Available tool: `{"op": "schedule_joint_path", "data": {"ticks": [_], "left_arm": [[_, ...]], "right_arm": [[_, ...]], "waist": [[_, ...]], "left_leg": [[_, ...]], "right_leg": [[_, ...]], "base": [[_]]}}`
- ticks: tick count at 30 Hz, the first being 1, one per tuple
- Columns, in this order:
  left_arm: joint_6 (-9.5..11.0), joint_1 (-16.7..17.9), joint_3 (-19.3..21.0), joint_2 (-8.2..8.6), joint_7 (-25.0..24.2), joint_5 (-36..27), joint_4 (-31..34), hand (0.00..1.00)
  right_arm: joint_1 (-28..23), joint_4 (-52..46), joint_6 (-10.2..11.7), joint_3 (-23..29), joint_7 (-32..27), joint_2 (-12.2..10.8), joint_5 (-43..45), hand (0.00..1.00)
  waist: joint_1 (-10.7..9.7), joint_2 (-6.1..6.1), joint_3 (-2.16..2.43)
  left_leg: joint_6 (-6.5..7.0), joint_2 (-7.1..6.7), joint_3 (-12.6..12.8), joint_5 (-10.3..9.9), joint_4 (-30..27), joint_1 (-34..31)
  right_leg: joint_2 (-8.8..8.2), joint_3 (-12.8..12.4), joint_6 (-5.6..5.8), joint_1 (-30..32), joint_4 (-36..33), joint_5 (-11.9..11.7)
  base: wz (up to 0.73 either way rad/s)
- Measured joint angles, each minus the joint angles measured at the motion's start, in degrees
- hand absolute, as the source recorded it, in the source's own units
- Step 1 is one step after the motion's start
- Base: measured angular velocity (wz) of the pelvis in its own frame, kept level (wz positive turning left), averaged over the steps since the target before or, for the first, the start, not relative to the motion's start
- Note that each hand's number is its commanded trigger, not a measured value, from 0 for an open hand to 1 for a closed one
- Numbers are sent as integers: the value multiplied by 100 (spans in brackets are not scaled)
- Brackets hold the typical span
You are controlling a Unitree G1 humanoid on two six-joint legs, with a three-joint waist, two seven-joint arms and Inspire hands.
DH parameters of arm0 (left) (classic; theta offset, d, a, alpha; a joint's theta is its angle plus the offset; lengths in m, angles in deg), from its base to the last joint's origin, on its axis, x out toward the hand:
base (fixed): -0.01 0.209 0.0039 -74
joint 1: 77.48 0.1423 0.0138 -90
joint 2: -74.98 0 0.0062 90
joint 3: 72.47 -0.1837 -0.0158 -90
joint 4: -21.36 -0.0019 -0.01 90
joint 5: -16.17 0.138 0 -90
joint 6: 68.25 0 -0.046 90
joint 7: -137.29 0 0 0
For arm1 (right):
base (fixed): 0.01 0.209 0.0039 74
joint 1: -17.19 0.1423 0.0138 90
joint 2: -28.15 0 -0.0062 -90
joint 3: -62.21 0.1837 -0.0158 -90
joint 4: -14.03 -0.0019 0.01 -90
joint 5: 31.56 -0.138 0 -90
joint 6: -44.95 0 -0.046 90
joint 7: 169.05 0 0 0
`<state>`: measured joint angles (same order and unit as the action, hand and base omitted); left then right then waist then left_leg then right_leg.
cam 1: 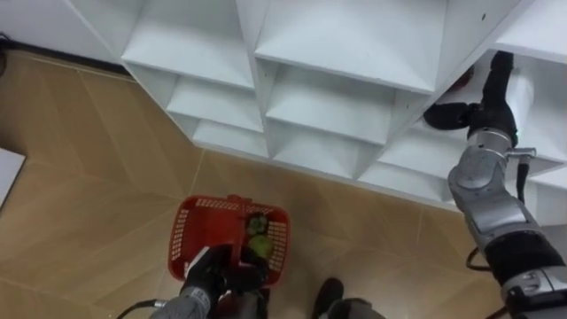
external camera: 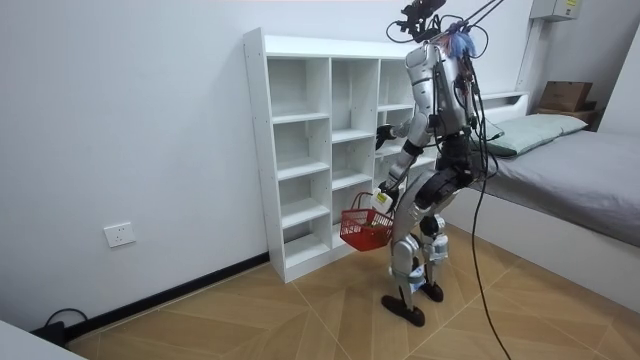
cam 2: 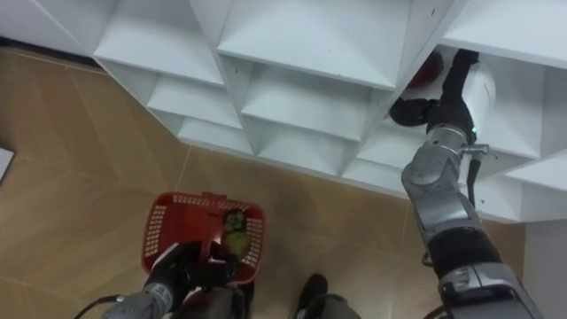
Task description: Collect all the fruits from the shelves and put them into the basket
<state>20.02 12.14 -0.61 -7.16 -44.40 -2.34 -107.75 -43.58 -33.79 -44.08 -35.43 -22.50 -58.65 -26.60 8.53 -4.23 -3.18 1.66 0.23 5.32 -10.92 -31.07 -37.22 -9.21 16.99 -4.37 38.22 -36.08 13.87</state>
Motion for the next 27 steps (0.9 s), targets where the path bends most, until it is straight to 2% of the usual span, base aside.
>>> {"op": "schedule_joint_path", "data": {"ticks": [8,13,20,22,23,27], "left_arm": [[0,133,-5,-58,-35,1,508,100],[1,284,-7,-131,-73,-4,755,100],[5,351,-130,-233,-103,-107,928,100],[5,377,-133,-243,-103,-118,989,100],[5,388,-143,-259,-107,-127,1002,100],[5,440,-140,-334,-110,-217,1094,100]], "right_arm": [[1,-38,-14,-13,123,165,-161,0],[6,-37,-30,-74,248,188,-305,0],[29,-71,-31,-376,405,380,-612,0],[32,-71,-31,-426,469,417,-708,95],[37,-71,-31,-465,494,434,-724,100],[69,-77,-33,-461,528,432,-711,100]], "waist": [[143,4,3],[181,4,3],[198,0,5],[198,0,5],[198,0,5],[212,0,5]], "left_leg": [[-82,-1,-101,-137,-471,-436],[-128,22,-133,-164,-557,-499],[-139,35,-144,-166,-582,-561],[-140,40,-144,-167,-592,-560],[-143,42,-150,-169,-595,-560],[-168,44,-211,-184,-624,-583]], "right_leg": [[-115,67,-131,400,-567,241],[-116,85,-192,462,-667,288],[-101,86,-207,525,-680,283],[-95,82,-208,523,-680,283],[-90,82,-208,521,-680,283],[-61,83,-219,531,-680,281]], "base": [[8],[1],[0],[0],[0],[0]]}}
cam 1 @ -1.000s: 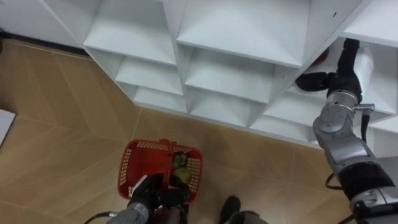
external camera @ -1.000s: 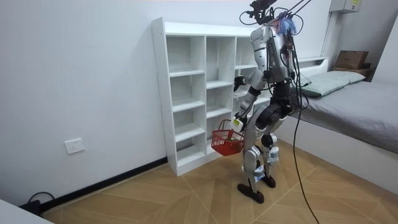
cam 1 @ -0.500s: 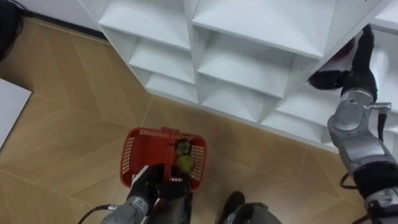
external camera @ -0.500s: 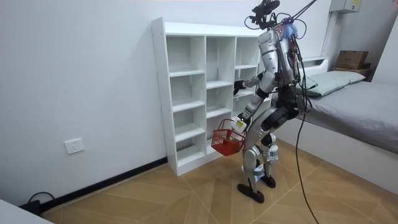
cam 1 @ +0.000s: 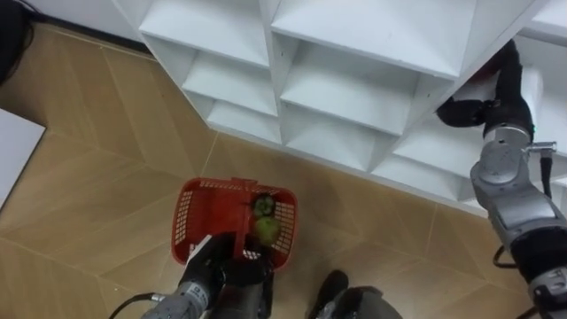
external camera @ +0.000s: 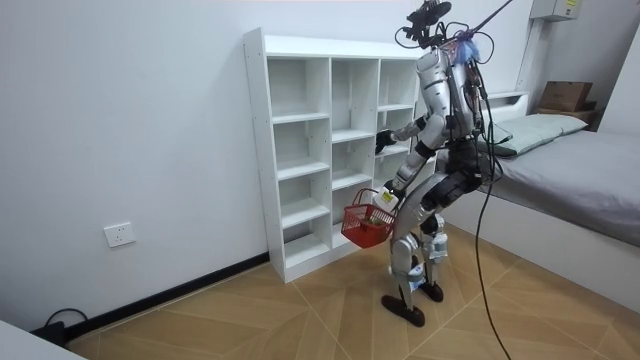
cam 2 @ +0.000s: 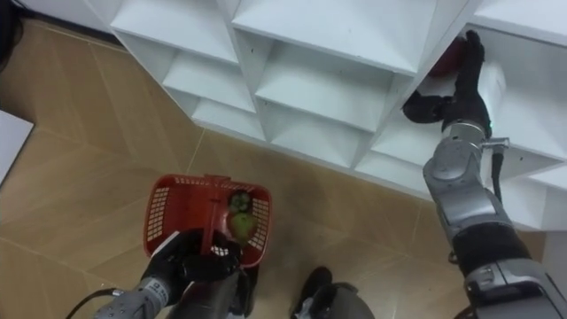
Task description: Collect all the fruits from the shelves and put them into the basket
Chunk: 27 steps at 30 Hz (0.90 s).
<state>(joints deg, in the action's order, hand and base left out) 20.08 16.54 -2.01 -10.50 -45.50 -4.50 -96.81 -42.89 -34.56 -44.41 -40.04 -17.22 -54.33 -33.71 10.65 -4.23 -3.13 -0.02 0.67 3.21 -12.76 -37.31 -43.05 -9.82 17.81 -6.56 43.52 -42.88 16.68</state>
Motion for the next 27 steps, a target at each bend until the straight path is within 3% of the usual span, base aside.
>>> {"op": "schedule_joint_path", "data": {"ticks": [8,27], "left_arm": [[9,111,14,-78,-70,0,167,100],[35,127,-80,-77,-64,4,57,100]], "right_arm": [[79,-10,-48,4,-167,89,214,100],[78,-28,-193,-162,-166,82,180,100]], "waist": [[42,3,2],[64,22,8]], "left_leg": [[-7,4,-24,-1,-21,-35],[-61,50,-7,24,211,211]], "right_leg": [[19,4,-11,17,9,-5],[107,-5,-39,-185,223,-41]], "base": [[0],[-1]]}}
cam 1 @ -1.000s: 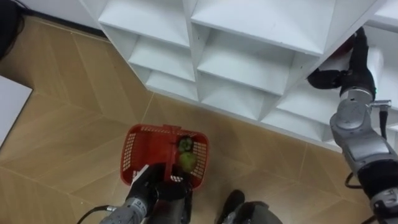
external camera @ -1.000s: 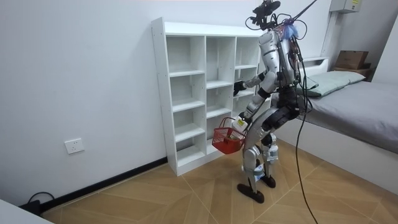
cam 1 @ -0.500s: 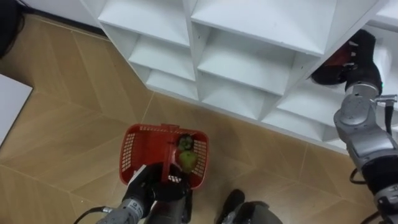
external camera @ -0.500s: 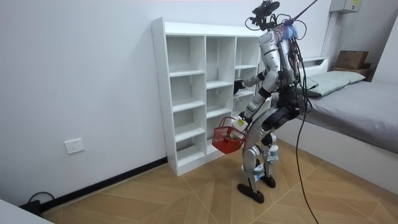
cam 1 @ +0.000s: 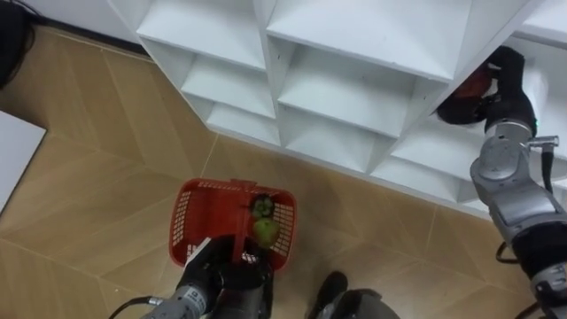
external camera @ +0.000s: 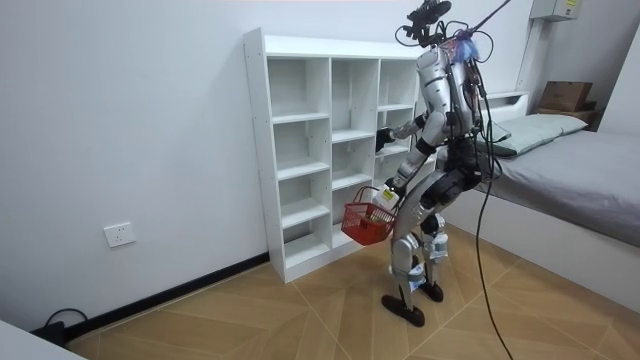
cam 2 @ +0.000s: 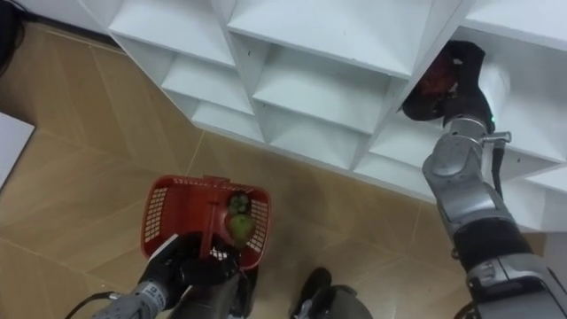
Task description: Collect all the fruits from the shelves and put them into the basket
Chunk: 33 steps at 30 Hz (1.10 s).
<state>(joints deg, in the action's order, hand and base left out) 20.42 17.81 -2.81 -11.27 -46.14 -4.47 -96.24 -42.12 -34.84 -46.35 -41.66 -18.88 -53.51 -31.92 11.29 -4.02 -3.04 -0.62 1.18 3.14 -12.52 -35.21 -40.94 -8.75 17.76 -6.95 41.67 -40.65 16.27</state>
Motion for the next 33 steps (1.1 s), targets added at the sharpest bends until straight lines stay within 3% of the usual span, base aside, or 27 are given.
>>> {"op": "schedule_joint_path", "data": {"ticks": [15,19,28,33], "left_arm": [[54,-18,49,7,-80,-3,-463,100],[58,-183,1,-2,-119,-7,-765,100],[69,-455,29,58,-180,-4,-1308,100],[133,-465,428,129,-178,-5,-1296,100]], "right_arm": [[-101,28,-114,-49,603,-25,-385,100],[-101,163,-111,-70,807,-52,-609,100],[-439,334,140,-52,1641,-180,-950,100],[-852,22,237,-17,2046,-268,-1031,100]], "waist": [[-28,-6,-4],[-47,-5,-8],[-214,33,-17],[-398,40,-2]], "left_leg": [[-32,57,74,21,422,736],[-32,87,99,21,520,930],[-32,126,167,21,809,1602],[-32,153,322,21,977,1974]], "right_leg": [[164,-52,70,-704,530,-52],[222,-53,93,-911,681,-76],[338,-131,171,-1581,1097,-133],[401,-237,211,-1908,1316,-181]], "base": [[-4],[-3],[-7],[-13]]}}
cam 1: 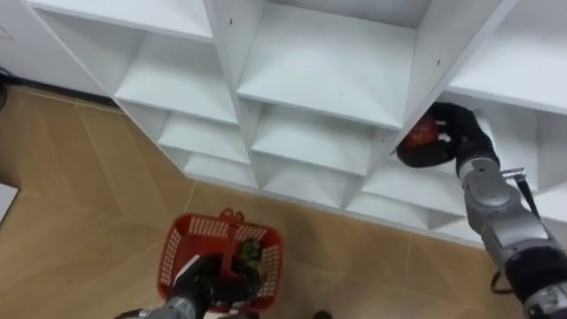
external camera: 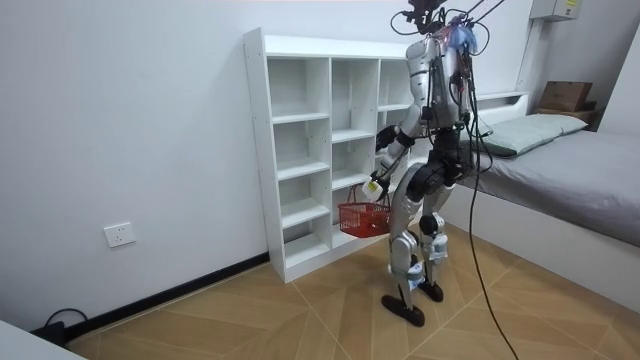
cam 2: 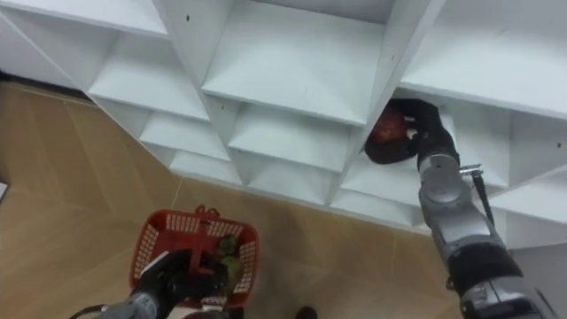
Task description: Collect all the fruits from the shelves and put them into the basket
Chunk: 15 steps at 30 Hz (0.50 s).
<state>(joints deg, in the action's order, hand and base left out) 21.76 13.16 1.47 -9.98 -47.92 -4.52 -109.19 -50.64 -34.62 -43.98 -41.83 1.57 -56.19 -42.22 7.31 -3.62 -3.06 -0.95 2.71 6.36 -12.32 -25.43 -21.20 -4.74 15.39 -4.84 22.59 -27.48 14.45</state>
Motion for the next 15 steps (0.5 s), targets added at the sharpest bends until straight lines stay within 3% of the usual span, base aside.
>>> {"op": "schedule_joint_path", "data": {"ticks": [2,4,7,10,15], "left_arm": [[29,6,20,26,4,-1,30,100],[27,59,21,33,4,-3,32,100],[28,111,28,32,4,-1,58,100],[28,255,95,55,7,-1,252,100],[46,300,239,192,15,1,526,100]], "right_arm": [[-265,-235,58,5,90,-2,-139,100],[-648,-656,58,14,211,-95,-338,100],[-978,-915,66,14,381,-197,-505,100],[-1462,-1203,70,31,541,-332,-549,100],[-2096,-1780,73,28,754,-610,-507,100]], "waist": [[-74,7,19],[-204,17,89],[-378,26,146],[-441,3,281],[-611,22,296]], "left_leg": [[0,-1,-1,0,21,105],[0,-16,-7,0,106,299],[0,-33,-9,0,244,603],[1,-3,171,-2,412,1044],[0,-23,173,-2,645,1521]], "right_leg": [[22,-40,30,-122,87,-18],[40,-102,61,-300,191,-37],[56,-139,77,-566,261,-46],[124,-317,107,-907,408,-65],[181,-436,124,-1285,584,-75]], "base": [[-11],[-16],[-11],[-28],[-17]]}}
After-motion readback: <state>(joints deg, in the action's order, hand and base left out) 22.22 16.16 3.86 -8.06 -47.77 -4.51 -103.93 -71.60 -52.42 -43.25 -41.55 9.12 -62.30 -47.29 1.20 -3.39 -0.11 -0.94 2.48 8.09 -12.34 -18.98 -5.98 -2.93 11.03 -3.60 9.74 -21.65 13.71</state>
